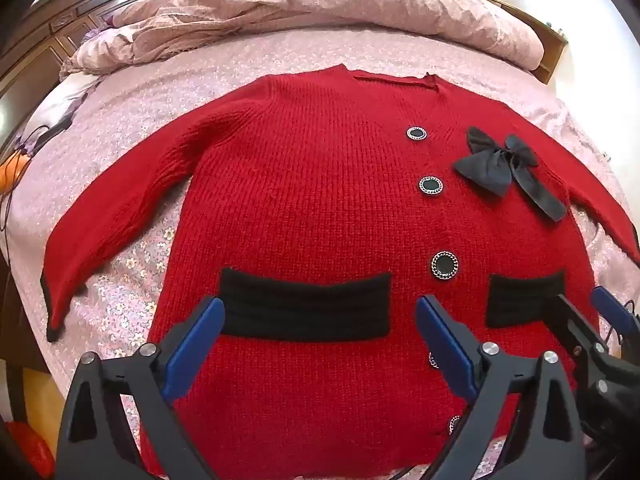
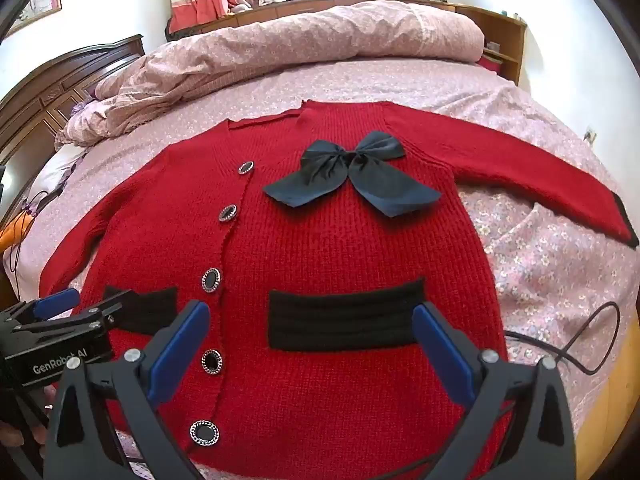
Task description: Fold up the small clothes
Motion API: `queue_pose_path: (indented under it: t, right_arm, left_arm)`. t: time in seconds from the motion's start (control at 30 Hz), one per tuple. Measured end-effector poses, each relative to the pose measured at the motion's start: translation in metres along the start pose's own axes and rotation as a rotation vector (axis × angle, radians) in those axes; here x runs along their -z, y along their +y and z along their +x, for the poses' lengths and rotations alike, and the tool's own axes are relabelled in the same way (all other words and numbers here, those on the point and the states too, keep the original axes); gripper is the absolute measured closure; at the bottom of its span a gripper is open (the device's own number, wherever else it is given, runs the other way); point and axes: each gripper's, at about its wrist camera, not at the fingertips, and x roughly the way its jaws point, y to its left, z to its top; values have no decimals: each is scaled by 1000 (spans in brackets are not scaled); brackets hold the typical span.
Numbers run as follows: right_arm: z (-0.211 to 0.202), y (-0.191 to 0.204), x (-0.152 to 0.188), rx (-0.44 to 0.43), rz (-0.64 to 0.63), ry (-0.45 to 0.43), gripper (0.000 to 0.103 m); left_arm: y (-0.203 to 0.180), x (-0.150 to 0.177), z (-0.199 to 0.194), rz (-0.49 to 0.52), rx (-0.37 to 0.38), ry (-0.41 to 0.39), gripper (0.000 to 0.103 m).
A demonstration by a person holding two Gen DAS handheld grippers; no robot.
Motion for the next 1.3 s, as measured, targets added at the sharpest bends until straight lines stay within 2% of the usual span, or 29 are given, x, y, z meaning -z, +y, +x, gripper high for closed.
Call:
queue_pose_path:
  t: [1.3]
  right_arm:
    - [0,0,0,0,3,11,0]
  left_arm:
    - [2,0,-1,-2,-2,-2,11]
